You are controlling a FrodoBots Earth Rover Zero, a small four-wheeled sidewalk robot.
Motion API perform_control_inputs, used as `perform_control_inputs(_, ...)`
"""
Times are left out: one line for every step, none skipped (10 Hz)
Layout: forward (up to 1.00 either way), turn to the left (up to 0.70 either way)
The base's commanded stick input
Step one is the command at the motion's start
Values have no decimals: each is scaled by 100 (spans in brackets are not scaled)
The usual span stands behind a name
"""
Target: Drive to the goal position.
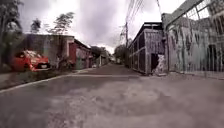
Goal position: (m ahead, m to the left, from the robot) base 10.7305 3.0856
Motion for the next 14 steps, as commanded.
perform_control_inputs(70, 0)
perform_control_inputs(70, 0)
perform_control_inputs(70, 0)
perform_control_inputs(70, 0)
perform_control_inputs(70, 0)
perform_control_inputs(70, 0)
perform_control_inputs(70, 0)
perform_control_inputs(70, 0)
perform_control_inputs(70, 0)
perform_control_inputs(70, 0)
perform_control_inputs(70, 0)
perform_control_inputs(70, 0)
perform_control_inputs(70, 0)
perform_control_inputs(70, 0)
